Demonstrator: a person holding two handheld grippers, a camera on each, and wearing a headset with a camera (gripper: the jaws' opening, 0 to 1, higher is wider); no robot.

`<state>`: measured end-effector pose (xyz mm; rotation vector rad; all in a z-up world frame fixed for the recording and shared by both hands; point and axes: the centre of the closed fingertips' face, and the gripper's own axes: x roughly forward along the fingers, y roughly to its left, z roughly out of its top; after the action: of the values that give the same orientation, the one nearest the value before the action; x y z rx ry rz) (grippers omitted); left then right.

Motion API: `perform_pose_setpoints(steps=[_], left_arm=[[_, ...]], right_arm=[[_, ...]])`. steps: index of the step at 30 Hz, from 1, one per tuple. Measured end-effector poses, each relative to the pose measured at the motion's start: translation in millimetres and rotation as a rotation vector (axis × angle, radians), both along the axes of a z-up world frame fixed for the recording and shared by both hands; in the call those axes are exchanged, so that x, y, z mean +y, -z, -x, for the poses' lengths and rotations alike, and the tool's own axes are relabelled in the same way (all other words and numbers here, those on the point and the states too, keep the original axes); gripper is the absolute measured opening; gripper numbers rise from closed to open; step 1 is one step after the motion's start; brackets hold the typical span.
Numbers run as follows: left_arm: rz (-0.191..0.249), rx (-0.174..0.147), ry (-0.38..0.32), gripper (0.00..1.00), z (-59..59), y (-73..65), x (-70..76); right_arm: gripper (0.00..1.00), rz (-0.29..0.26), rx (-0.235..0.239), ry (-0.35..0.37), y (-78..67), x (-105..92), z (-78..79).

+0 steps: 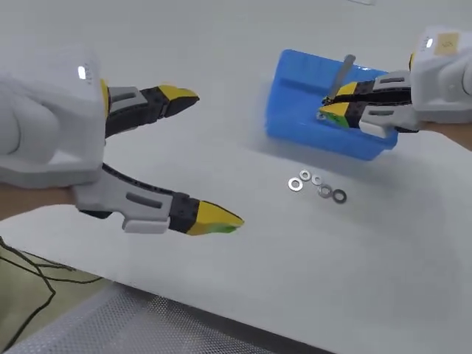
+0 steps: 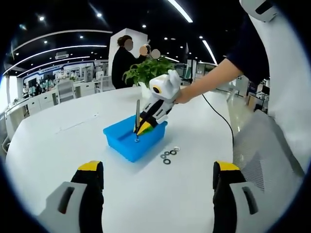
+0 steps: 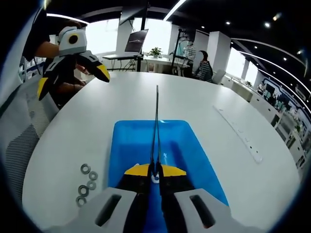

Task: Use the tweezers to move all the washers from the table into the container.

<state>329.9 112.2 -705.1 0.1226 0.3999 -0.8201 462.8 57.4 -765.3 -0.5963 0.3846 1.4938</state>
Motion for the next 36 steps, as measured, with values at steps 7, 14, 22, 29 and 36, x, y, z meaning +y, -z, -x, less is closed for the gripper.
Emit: perform_pose_setpoints(steps=[7, 14, 22, 29, 36], left_arm=[[0.067, -0.119, 0.001, 0.89, -56.1, -30.5, -6.3], [0.125, -0.147, 0.068, 0.69, -96.3, -40.7, -33.0], [0.127, -0.152, 0.208, 0.49, -123.2, -46.9, -64.4], [0.088, -0.12, 0.294, 0.33, -130.6, -36.6, -75.7], [0.101, -0.096, 0.341, 0.19, -126.3, -33.0, -81.4]], right_arm=[[0.07, -0.007, -0.008, -0.004, -10.6, 1.2, 4.1], [0.07, -0.005, -0.03, -0.021, -16.7, 1.0, 7.5], [0.07, 0.009, -0.055, -0.047, -17.2, 1.5, 5.7], [0.07, 0.013, -0.049, -0.071, -14.1, 1.9, 6.0], [0.07, 0.008, -0.034, -0.075, -11.4, 0.3, 5.2]])
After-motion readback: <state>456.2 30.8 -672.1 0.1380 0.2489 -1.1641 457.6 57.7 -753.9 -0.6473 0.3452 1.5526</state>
